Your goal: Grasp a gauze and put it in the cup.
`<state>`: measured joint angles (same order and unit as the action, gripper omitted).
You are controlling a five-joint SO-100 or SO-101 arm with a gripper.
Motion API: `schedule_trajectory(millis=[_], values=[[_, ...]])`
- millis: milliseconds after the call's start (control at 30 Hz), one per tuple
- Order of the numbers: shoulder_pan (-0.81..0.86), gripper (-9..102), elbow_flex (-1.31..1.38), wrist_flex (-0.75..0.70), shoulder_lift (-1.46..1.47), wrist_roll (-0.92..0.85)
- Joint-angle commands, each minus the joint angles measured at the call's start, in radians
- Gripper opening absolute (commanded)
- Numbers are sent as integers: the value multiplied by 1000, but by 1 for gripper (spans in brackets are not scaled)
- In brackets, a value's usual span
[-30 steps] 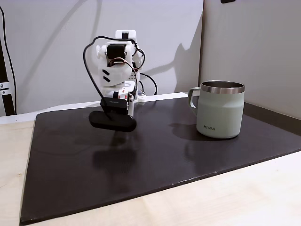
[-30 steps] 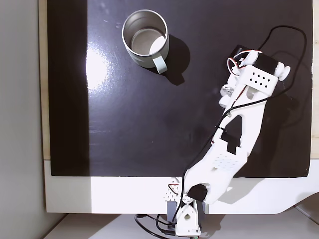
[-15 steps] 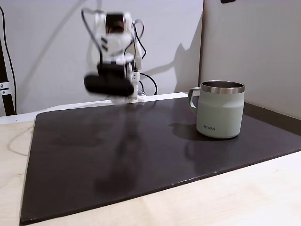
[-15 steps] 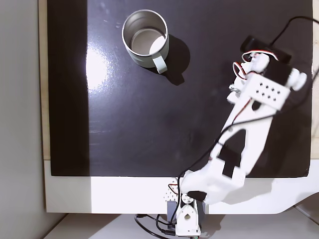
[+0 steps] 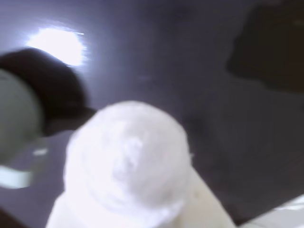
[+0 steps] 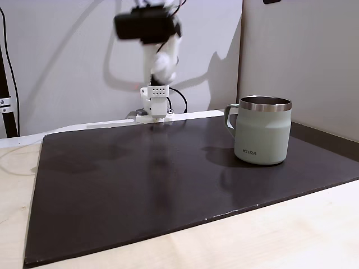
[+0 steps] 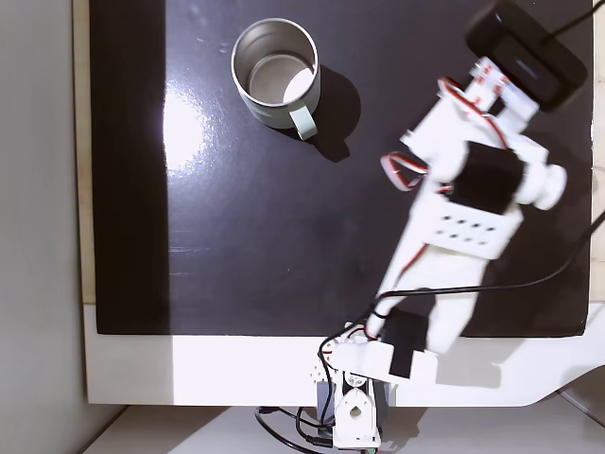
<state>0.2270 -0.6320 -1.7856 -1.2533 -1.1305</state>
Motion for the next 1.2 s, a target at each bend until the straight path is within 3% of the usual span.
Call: schedule_trajectory(millis=[0, 500, 1033, 1167], values=[[-92, 0, 112, 9, -3, 124], [-399, 0, 621, 23, 357, 597], [-492, 2, 684, 52, 497, 718], [-479, 11, 713, 46, 523, 723]])
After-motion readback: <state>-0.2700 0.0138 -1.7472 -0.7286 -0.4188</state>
